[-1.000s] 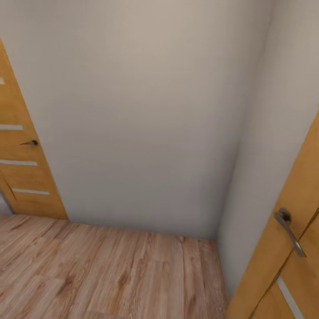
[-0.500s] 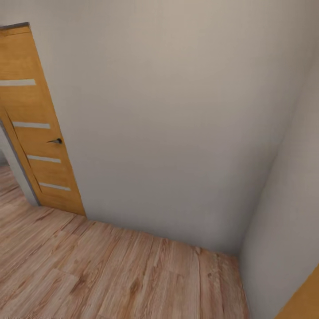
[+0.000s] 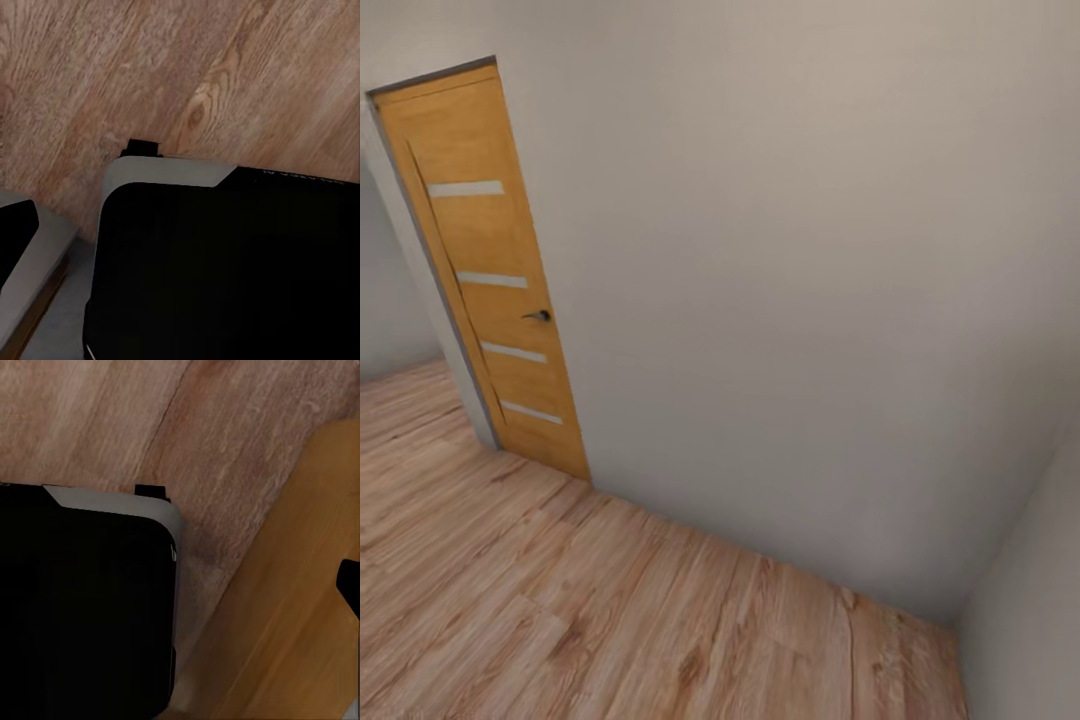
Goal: Move the two storage containers from the living room to the garage. In the garage, place one container on the floor and stack the other container on top of it (either order is fine).
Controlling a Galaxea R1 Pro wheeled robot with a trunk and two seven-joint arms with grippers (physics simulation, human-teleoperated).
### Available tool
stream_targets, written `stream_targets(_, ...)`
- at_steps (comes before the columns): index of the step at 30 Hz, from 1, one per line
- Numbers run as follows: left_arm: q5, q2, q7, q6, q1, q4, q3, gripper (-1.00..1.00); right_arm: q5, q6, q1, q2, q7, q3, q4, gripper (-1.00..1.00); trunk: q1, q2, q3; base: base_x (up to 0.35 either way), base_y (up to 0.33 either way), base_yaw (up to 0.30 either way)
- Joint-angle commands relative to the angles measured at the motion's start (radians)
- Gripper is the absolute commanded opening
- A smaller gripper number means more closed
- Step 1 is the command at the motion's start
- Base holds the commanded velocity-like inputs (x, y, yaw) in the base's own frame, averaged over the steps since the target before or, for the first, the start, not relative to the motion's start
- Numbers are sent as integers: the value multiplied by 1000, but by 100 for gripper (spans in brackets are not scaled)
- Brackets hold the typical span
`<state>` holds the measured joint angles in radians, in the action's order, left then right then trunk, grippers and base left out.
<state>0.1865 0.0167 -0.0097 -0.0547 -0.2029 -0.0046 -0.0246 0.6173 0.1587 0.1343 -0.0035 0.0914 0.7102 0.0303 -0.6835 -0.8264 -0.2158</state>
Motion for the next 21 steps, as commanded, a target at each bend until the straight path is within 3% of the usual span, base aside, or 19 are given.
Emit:
stream_targets(1, 8, 0, -1, -4, -1, 2, -3, 100, 6, 4, 1, 0, 1, 8, 2, 100, -1, -1, -1, 216, 0, 270)
stream_targets(21, 8, 0, -1, -4, -1, 2, -3, 100, 5, 4, 1, 1, 1, 8, 2, 100, -1, -1, -1, 216, 0, 270)
